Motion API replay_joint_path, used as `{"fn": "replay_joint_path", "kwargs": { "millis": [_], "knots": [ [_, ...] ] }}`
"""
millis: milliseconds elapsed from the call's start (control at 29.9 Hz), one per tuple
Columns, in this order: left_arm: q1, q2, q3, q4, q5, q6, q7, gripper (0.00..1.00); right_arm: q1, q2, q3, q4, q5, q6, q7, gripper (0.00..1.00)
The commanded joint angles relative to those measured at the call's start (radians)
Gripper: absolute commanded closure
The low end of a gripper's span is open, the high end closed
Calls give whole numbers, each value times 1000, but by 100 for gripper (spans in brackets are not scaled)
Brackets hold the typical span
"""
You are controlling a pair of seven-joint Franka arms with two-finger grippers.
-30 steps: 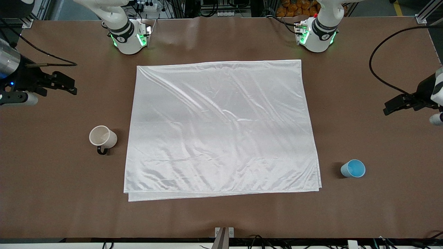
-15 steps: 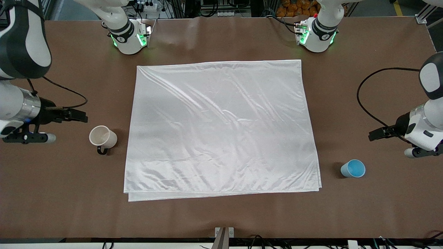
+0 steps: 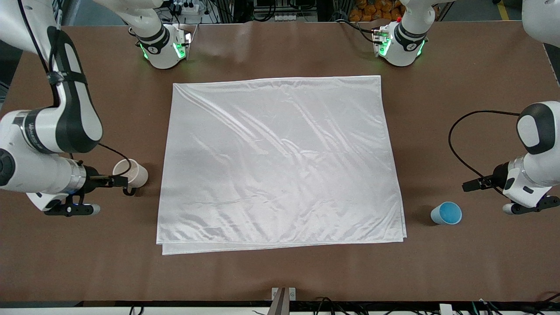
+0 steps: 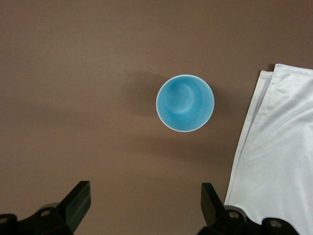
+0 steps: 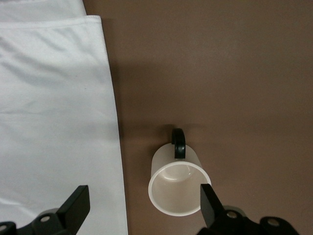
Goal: Place blue cup into white mug on cloth
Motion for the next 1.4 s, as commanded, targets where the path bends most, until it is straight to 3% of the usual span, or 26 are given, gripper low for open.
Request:
{"fn": "replay_joint_path", "kwargs": {
  "millis": [0, 401, 1169, 1269, 1370],
  "knots": [
    [-7, 26, -2, -18, -3, 60, 12, 0, -11, 58, 9, 21, -26, 20, -5, 0],
    [-5, 80, -2, -28, 12, 112, 12, 0, -56, 156, 7, 17, -61, 80, -48, 0],
    [4, 201, -2, -13, 52, 318, -4, 0, -74, 182, 7, -74, -50, 191, -85, 0],
    [5, 216, -2, -12, 53, 341, 3, 0, -74, 182, 7, -83, -50, 191, -84, 11],
    [8, 225, -2, -7, 53, 364, 11, 0, -76, 180, 7, -87, -50, 191, -84, 34]
  ]
}}
